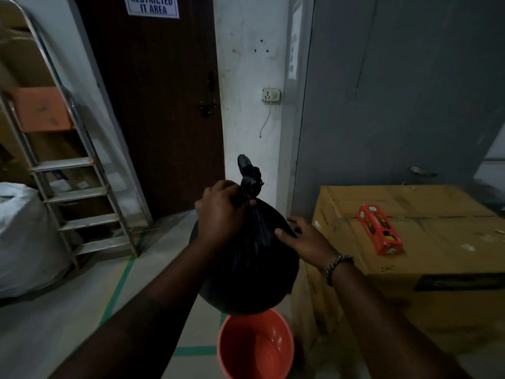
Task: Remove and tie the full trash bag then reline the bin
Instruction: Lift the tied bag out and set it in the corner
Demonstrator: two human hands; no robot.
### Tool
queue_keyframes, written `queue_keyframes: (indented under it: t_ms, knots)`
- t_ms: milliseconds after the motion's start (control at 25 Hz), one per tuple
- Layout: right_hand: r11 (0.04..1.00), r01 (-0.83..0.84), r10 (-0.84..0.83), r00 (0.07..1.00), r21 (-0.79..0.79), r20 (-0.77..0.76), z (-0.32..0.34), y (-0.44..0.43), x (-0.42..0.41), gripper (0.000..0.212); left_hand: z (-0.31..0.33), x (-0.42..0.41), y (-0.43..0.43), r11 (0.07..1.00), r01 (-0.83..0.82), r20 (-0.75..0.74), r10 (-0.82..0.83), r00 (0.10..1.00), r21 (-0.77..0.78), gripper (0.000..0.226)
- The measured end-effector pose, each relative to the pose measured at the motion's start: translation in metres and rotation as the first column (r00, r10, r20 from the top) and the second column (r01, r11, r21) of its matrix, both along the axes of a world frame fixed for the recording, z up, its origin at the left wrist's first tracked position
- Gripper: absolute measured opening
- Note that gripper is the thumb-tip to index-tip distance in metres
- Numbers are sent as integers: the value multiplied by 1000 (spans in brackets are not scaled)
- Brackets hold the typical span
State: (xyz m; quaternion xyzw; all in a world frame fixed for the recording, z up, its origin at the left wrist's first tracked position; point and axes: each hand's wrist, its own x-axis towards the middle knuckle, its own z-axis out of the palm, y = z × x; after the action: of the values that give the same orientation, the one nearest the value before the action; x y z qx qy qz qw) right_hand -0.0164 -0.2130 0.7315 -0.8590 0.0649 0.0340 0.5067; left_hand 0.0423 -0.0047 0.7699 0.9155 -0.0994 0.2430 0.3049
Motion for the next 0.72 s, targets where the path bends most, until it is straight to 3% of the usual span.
queue_keyframes:
  t_ms: [120, 240, 320, 440, 520, 600, 720]
  knots:
    - [973, 21, -5, 997, 230, -72, 5, 1, -15, 53, 28, 1, 2, 965, 92, -67, -111, 992, -244, 22]
    - [947, 26, 8, 995, 320, -104, -2, -7, -24, 77, 45, 4, 2, 933, 145, -35, -166, 986, -330, 19]
    - [913, 51, 20, 985, 404, -170, -10, -17, -32, 82, 57, 5, -2, 902, 202, -26, -229, 973, -381, 17]
    - [780, 185, -22, 963, 598, -268, -27, -41, -48, 82, 75, 4, -19, 873, 264, -18, -297, 955, -410, 16]
    - [689, 318, -117, 936, 651, -333, -36, -61, -60, 92, 87, 4, -36, 849, 311, 5, -342, 940, -428, 24]
    - [589, 448, -206, 888, 673, -411, -40, -77, -75, 91, 96, 4, -55, 799, 344, 22, -384, 923, -493, 16]
    - [420, 506, -255, 862, 753, -437, -41, -107, -103, 87, 107, -2, -89, 704, 369, 18, -452, 892, -607, 13]
